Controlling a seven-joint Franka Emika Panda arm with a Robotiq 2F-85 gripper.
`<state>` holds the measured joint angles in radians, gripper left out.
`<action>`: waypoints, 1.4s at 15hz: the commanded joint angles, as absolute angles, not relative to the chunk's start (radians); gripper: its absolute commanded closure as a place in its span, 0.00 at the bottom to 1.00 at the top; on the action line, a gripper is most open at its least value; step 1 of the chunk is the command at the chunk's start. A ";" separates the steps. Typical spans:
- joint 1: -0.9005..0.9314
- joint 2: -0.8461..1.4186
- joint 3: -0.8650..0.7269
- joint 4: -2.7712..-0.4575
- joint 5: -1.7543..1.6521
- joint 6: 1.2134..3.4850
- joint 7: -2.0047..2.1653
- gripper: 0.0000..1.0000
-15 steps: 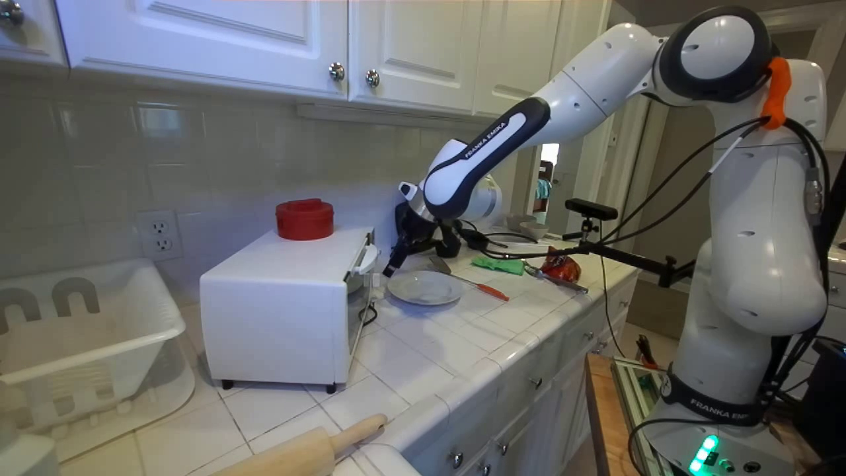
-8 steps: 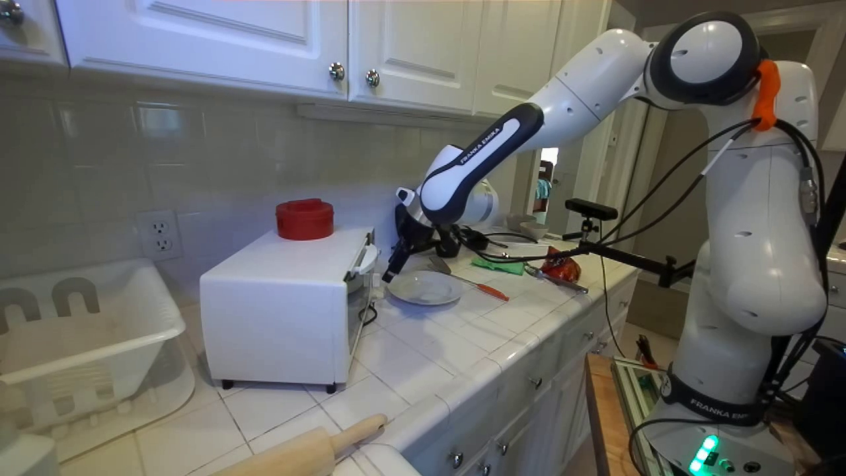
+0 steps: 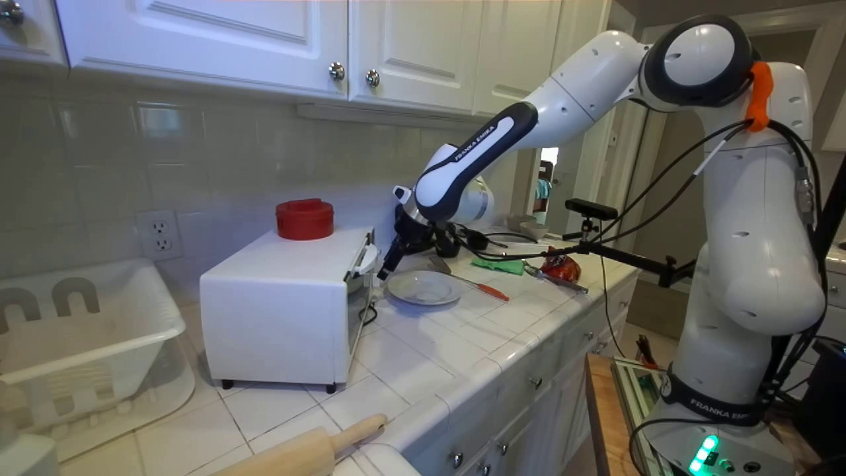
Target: Close the door to the oven
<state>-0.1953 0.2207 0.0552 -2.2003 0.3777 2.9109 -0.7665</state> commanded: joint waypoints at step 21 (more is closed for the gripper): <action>-0.199 0.314 0.057 -2.088 0.376 2.851 -0.767 0.58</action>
<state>-0.1960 0.2874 0.0540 -2.1289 0.3759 2.8868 -0.7668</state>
